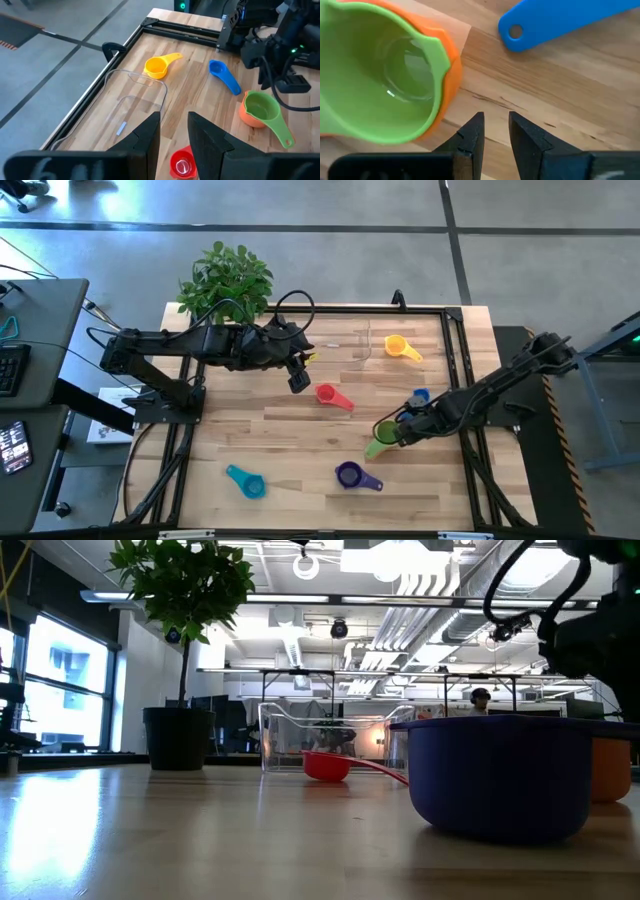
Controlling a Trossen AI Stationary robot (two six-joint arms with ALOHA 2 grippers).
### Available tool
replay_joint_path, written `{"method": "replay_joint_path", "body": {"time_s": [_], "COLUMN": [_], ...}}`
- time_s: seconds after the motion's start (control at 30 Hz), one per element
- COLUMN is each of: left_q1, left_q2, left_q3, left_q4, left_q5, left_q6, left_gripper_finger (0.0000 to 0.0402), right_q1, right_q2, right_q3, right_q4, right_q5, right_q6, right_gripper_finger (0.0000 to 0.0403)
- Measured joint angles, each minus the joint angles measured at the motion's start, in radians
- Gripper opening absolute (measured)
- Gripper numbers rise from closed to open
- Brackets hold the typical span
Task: Nest measuring cups in basket
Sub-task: Stack the green measuring cup on top of the orange measuring cup
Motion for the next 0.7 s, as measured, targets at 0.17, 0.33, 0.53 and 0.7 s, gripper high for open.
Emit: {"method": "replay_joint_path", "body": {"time_s": [0.17,0.33,0.53,0.7], "left_q1": [0.0,0.0,0.0,0.0], "left_q2": [0.0,0.0,0.0,0.0], "left_q3": [0.0,0.0,0.0,0.0], "left_q4": [0.0,0.0,-0.002,-0.003], "left_q5": [0.0,0.0,0.0,0.0], "left_q6": [0.0,0.024,0.026,0.026], "left_gripper_finger": [0.009,0.009,0.009,0.009], "right_q1": [-0.008,-0.047,-0.098,-0.143], "right_q2": [0.0,0.0,0.0,0.0], "right_q3": [-0.036,-0.042,-0.042,-0.042], "right_q4": [0.034,0.061,0.115,0.128], "right_q5": [0.008,0.033,0.045,0.051], "right_q6": [0.022,0.003,-0.048,-0.098], "right_gripper_finger": [0.0079,0.0079,0.0079,0.0079]}}
